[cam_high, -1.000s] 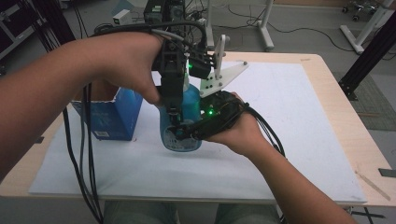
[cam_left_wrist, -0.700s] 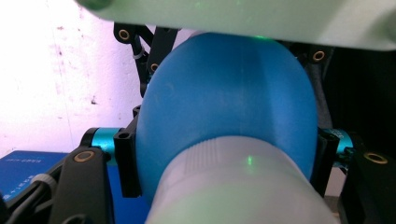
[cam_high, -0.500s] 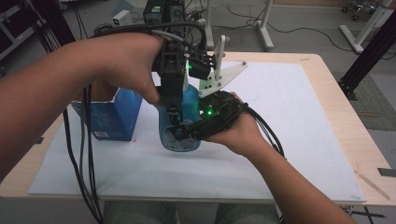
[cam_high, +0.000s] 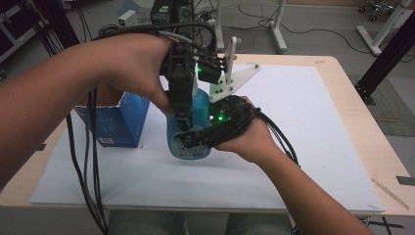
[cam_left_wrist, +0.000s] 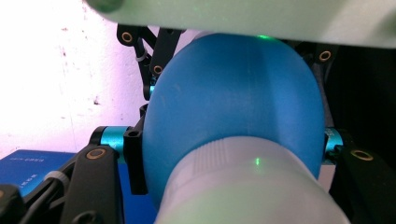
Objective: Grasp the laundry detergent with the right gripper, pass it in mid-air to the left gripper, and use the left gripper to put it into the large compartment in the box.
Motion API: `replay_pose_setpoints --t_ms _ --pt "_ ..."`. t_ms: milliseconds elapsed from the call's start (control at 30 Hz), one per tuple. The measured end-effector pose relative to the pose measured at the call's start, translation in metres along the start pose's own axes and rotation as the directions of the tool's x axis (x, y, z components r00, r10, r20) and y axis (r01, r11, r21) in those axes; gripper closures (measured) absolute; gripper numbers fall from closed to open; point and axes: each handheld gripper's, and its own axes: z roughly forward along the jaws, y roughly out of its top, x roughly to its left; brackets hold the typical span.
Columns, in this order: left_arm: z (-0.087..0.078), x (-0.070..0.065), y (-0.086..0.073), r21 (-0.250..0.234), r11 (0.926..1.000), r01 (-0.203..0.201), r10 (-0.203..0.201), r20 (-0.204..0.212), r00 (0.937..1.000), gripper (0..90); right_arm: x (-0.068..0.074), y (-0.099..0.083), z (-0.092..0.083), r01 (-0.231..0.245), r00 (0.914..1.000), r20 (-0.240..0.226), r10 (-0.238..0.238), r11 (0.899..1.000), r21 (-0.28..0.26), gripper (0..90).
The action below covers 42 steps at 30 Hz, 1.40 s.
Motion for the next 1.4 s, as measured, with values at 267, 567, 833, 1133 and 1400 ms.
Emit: replay_pose_setpoints --t_ms 267,567,833,1133,1400 --pt "0.000 0.001 -0.003 0.001 0.9999 0.013 -0.013 -0.001 0.9999 38.7 0.003 -0.005 -0.004 0.007 0.9999 -0.010 -0.007 0.999 0.046 23.2" --pt "-0.010 0.006 -0.015 0.002 0.9973 0.073 -0.073 0.002 0.9973 38.6 -0.003 -0.011 -0.045 -0.003 0.9973 0.073 -0.004 0.995 0.097 12.9" --pt "-0.019 0.008 -0.021 -0.014 0.9923 0.123 -0.123 0.018 0.9923 38.6 -0.018 -0.004 -0.077 -0.012 0.9834 0.180 -0.026 0.978 0.208 2.3" --pt "-0.038 0.012 -0.027 -0.028 0.9756 0.218 -0.217 0.020 0.9759 38.6 -0.037 0.014 -0.102 0.040 0.9745 0.176 -0.139 0.879 0.476 0.5" --pt "-0.067 0.022 -0.042 -0.059 0.9323 0.357 -0.355 0.040 0.9341 38.5 -0.045 0.027 -0.117 0.053 0.9699 0.161 -0.183 0.801 0.596 0.5"
